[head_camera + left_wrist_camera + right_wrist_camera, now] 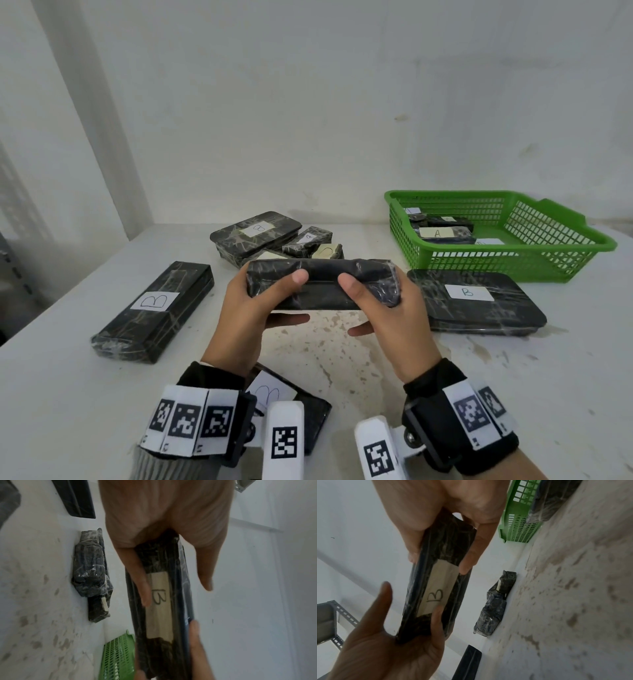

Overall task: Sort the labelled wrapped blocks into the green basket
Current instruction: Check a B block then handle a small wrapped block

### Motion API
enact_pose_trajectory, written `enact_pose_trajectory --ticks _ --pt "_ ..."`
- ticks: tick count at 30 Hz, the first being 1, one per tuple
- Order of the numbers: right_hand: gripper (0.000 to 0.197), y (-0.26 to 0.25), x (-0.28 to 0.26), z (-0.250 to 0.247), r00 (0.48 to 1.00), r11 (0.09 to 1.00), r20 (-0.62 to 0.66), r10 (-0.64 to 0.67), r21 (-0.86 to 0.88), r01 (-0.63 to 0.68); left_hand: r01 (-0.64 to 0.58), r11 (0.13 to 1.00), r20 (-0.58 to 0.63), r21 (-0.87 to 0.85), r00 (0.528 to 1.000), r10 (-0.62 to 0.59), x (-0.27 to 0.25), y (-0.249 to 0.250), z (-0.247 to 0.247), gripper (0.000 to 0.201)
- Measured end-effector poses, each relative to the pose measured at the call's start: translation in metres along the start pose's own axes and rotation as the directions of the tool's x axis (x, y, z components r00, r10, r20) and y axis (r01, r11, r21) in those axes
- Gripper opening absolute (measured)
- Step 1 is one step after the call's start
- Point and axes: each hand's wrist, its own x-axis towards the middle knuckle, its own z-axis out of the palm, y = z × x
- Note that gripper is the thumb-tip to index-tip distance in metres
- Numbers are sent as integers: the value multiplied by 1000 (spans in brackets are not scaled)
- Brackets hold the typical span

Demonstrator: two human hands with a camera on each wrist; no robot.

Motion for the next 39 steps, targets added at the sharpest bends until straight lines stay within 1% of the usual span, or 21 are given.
enact_pose_trajectory --ticks 2,6,8,10,11,13,14,17,19,21,23,25,27,29,31,33,36,37,39 --pt "40 3 0 1 1000 1000 -17 -4 -3 4 -3 1000 -8 2 1000 3 0 0 -1 53" --pt "25 5 1 1 999 998 7 53 -15 -53 -33 999 -48 38 998 35 2 -5 0 39" --pt "31 3 1 -1 997 997 22 75 -2 -75 -46 997 -47 61 998 49 2 -5 1 37" --pt "45 -1 1 -2 997 997 16 74 3 -74 -56 996 -25 73 998 58 0 -4 2 44" --pt "48 -3 2 -3 998 998 2 63 0 -63 -57 995 -8 80 998 58 -1 -2 2 49" --pt "45 -3 3 -3 999 999 -22 38 -11 -38 -48 995 18 93 999 46 -2 -3 3 57" --pt "43 -2 3 -3 999 999 -31 33 -14 -34 -42 995 17 91 999 41 -2 -4 2 58" --pt "36 -1 3 -2 998 999 -38 41 -28 -42 -34 997 -25 63 999 36 0 -9 3 53" --pt "31 -1 2 -1 998 998 -27 59 -29 -60 -28 997 -33 69 999 31 1 -11 3 46" --pt "36 -4 2 -1 998 998 -21 62 -14 -62 -27 998 -26 65 999 28 1 -9 3 41" --pt "43 -8 1 -1 998 998 -12 57 0 -57 -24 999 -1 47 1000 24 0 -5 2 47" --pt "43 -11 1 -1 999 999 -16 44 -2 -44 -20 999 54 38 998 18 -2 -2 1 50" --pt "38 -11 1 -1 999 999 -33 40 -8 -40 -17 999 75 32 997 15 -3 -3 0 45" --pt "30 -10 2 -2 998 999 -47 38 -27 -39 -7 1000 64 14 998 6 -1 -6 0 35" --pt "24 -9 2 -2 998 997 -43 48 -51 -50 -3 1000 64 21 998 2 -1 -8 0 30" --pt "26 -9 1 -2 997 997 -38 68 -44 -69 -8 999 67 32 998 6 0 -7 -1 33" --pt "42 -10 1 -2 997 996 -14 79 -39 -80 10 999 110 31 994 -13 1 -3 -4 42" --pt "42 -10 1 -2 998 997 -17 67 -41 -67 20 1000 118 24 993 -23 1 -3 -4 43" --pt "32 -8 1 -2 1000 999 -21 18 -31 -18 20 1000 103 -1 995 -20 2 -5 -6 44"
